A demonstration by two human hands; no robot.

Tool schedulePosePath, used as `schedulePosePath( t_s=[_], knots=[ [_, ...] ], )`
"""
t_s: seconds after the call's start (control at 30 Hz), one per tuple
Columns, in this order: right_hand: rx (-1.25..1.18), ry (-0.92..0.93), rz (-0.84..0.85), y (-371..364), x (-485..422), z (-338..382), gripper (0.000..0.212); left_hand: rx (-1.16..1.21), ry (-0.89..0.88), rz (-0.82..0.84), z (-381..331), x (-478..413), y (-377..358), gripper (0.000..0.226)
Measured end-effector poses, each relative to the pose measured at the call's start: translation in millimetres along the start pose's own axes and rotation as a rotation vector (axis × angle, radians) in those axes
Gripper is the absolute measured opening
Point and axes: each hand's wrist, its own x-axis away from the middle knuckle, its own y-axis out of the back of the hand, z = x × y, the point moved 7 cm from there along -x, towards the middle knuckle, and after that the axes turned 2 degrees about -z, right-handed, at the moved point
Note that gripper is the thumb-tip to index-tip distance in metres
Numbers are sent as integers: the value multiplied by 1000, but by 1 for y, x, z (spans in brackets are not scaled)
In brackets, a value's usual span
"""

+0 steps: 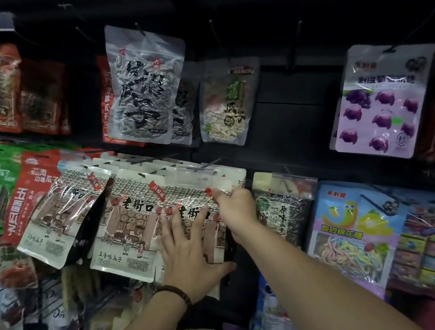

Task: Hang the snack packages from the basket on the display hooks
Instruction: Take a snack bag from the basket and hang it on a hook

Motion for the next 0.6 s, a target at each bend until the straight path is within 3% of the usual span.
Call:
schedulePosePath(
  t_s=[0.13, 0.27, 0.6],
  knots=[
    [-57, 13, 18, -7, 1, 1, 42, -29, 12, -48, 1, 0, 3, 128],
    [-136, 3, -45, -6, -2, 5, 30, -22, -11, -84, -5, 0, 9, 127],
    [-55, 19, -133, -8, 0, 5, 45, -9, -6, -62, -7, 6, 10, 127]
  ],
)
